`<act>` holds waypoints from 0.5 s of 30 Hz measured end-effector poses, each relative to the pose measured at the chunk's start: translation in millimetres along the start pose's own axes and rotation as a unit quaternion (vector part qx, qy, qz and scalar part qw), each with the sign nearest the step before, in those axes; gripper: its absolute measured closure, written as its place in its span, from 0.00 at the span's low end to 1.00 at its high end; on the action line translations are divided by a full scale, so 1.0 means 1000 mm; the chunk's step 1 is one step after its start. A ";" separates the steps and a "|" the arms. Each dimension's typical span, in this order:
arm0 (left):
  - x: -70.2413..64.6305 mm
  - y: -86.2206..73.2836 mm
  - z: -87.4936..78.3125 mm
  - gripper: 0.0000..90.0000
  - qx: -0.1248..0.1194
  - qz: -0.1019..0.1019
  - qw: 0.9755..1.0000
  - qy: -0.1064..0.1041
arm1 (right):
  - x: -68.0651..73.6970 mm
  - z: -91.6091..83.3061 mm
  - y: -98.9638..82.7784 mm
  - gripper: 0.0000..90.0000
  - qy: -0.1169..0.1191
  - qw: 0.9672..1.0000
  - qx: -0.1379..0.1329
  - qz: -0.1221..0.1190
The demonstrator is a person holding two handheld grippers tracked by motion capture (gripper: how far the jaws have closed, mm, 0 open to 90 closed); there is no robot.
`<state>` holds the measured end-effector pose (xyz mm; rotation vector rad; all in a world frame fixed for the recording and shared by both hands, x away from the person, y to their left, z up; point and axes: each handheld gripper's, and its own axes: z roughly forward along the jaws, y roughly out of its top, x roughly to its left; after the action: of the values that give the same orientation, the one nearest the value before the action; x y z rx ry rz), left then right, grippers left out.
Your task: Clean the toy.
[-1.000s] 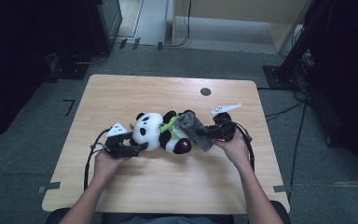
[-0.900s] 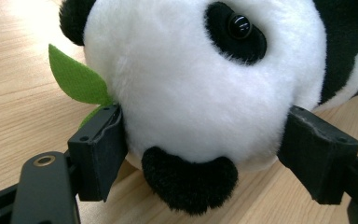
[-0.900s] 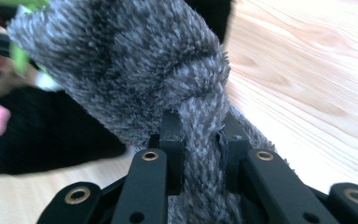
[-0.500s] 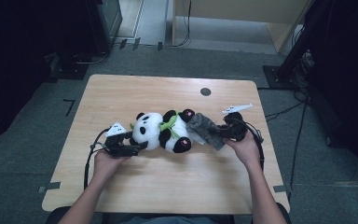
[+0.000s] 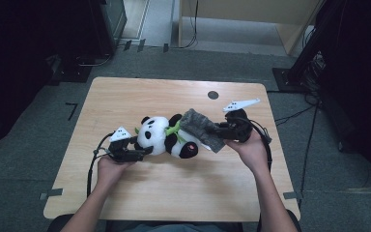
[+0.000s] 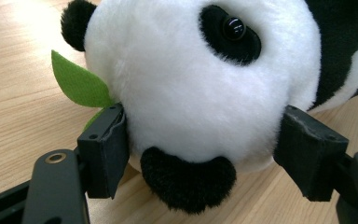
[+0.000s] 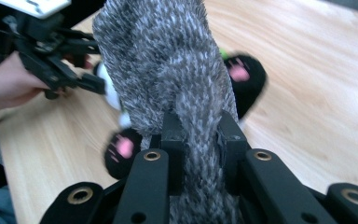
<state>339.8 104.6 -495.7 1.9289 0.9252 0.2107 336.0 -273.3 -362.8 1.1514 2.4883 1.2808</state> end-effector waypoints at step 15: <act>-0.001 0.000 0.000 0.27 0.001 0.001 1.000 0.003 | 0.060 0.066 0.069 0.86 0.056 0.998 0.012 -0.004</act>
<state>339.4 104.2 -495.1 1.9311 0.9273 0.2168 361.2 -165.7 -340.1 1.1041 2.5913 1.3532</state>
